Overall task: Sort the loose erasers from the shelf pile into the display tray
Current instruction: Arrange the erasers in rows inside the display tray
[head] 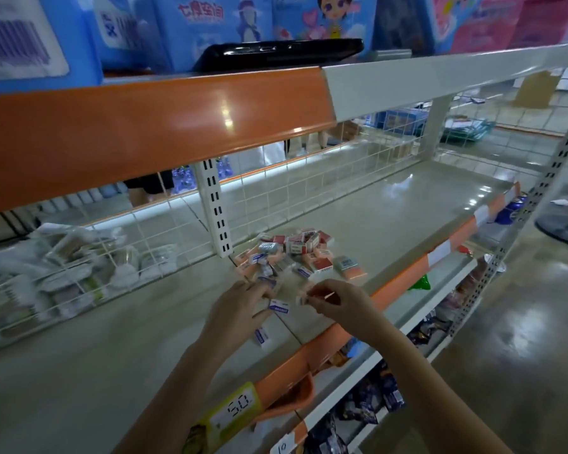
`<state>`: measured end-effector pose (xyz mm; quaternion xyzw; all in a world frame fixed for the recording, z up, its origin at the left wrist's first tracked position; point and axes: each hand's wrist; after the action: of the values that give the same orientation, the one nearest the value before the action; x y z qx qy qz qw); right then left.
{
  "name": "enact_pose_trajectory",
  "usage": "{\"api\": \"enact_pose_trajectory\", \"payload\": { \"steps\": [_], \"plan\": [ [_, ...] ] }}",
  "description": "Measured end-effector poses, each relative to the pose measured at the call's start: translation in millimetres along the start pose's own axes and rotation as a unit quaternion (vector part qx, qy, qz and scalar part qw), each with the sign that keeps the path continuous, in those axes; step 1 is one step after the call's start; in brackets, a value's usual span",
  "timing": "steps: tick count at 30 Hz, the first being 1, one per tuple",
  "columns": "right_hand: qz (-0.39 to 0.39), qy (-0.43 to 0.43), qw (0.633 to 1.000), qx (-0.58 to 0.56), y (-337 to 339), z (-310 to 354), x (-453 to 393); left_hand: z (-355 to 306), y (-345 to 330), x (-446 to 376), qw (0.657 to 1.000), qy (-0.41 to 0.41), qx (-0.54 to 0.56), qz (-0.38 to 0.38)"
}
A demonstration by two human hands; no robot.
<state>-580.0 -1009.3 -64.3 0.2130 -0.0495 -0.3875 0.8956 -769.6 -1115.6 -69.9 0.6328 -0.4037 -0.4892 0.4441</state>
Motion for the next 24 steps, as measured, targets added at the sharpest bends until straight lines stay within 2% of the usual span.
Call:
{"api": "enact_pose_trajectory", "payload": {
  "steps": [4, 8, 20, 24],
  "plan": [
    [0.002, -0.028, 0.995, -0.096, -28.7, 18.7, 4.2, 21.1, 10.7, 41.1, 0.995, 0.082, 0.053, -0.037],
    [0.046, -0.049, 0.984, -0.168, -66.7, 42.2, 8.2, 45.9, 31.4, 92.4, 0.985, 0.144, 0.073, -0.065],
    [0.21, -0.044, 0.949, -0.231, -228.1, 148.3, 57.8, 122.3, 106.7, 280.7, 0.954, 0.255, 0.071, -0.138],
    [0.25, -0.036, 0.941, -0.226, -293.6, 184.5, 81.3, 154.9, 138.5, 349.0, 0.948, 0.285, 0.022, -0.137]
  ]
}}
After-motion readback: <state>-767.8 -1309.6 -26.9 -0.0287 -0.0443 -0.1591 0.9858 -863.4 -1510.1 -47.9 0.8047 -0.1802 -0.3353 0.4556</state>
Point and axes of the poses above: each hand's wrist, its own x-axis away from the middle knuckle, its own y-axis out of the back of the hand, z = x × y, and after that the axes turned 13 degrees about -x, right-handed
